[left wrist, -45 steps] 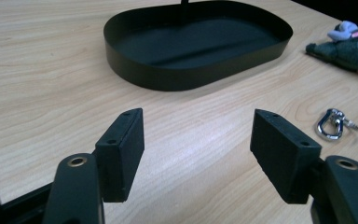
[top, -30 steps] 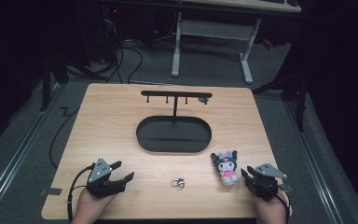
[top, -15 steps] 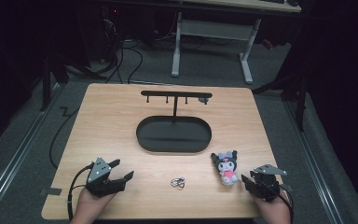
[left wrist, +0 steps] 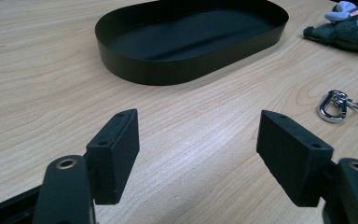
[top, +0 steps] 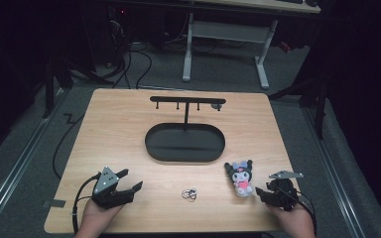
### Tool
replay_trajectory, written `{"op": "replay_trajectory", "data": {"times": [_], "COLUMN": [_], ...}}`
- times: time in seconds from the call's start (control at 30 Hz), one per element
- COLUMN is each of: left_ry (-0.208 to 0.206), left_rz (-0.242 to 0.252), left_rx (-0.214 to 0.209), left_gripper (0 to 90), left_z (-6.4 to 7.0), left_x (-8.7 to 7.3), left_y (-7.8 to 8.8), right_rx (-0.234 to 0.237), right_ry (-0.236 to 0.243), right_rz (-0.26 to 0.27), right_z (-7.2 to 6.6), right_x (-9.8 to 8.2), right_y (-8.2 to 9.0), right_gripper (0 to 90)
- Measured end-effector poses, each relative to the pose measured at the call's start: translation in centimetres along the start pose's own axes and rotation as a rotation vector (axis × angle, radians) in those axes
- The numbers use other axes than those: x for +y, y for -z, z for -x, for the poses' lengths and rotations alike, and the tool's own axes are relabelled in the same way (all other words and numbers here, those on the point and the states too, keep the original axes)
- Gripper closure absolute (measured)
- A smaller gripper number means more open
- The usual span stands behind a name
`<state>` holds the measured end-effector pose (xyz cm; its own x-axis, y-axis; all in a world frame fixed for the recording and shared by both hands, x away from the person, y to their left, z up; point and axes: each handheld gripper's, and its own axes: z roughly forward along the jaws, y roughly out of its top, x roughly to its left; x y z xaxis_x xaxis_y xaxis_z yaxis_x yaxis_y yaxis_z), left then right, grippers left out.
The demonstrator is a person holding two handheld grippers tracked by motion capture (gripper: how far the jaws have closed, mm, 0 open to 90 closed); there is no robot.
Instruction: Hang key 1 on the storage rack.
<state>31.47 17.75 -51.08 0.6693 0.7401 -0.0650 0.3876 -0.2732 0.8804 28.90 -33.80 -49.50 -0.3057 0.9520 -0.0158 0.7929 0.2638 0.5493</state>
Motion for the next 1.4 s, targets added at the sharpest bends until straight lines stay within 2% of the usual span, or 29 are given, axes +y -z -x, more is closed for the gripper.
{"op": "replay_trajectory", "data": {"times": [0.3,0.4,0.43,0.53,0.57,0.63,0.7,0.8,0.83,1.0,1.03,1.2,1.4], "left_ry": [-0.002,-0.011,-0.017,-0.016,-0.021,-0.024,-0.024,-0.022,-0.021,-0.031,-0.034,-0.035,-0.035], "left_rz": [-0.001,-0.005,-0.01,-0.011,-0.008,-0.008,-0.006,-0.008,-0.007,-0.011,-0.012,-0.009,-0.008], "left_rx": [-0.01,-0.015,-0.021,-0.023,-0.022,-0.023,-0.024,-0.026,-0.028,-0.035,-0.037,-0.044,-0.05], "left_gripper": [30.5,30.5,30.5,30.4,30.4,30.4,30.4,30.4,30.4,30.3,30.3,30.3,30.3], "left_z": [0.1,0.2,0.3,0.3,0.4,0.4,0.4,0.3,0.3,0.5,0.5,0.5,0.6], "left_x": [0.0,0.0,0.0,0.0,0.0,0.0,0.0,0.1,0.1,0.1,0.2,0.3,0.3], "left_y": [0.0,-0.1,-0.2,-0.3,-0.2,-0.1,-0.1,-0.2,-0.2,-0.4,-0.4,-0.6,-0.7], "right_rx": [-0.006,0.005,-0.002,-0.001,0.004,0.004,0.006,0.011,0.012,0.019,0.021,0.027,0.035], "right_ry": [0.057,0.081,0.105,0.114,0.127,0.138,0.153,0.159,0.163,0.169,0.176,0.175,0.157], "right_rz": [-0.079,-0.131,-0.166,-0.185,-0.21,-0.221,-0.258,-0.273,-0.297,-0.341,-0.367,-0.379,-0.348], "right_z": [-0.1,-0.3,-0.4,-0.7,-0.9,-1.1,-1.5,-1.7,-1.8,-2.1,-2.5,-3.2,-4.3], "right_x": [0.6,0.9,1.2,1.4,1.6,1.7,1.8,1.8,1.8,2.0,2.1,2.5,3.3], "right_y": [0.2,0.2,0.2,0.4,0.5,0.6,0.7,0.8,0.9,1.3,1.4,1.3,0.7], "right_gripper": [48.0,45.1,43.5,42.9,41.8,41.2,38.8,38.2,37.5,35.3,33.7,27.6,19.2]}}
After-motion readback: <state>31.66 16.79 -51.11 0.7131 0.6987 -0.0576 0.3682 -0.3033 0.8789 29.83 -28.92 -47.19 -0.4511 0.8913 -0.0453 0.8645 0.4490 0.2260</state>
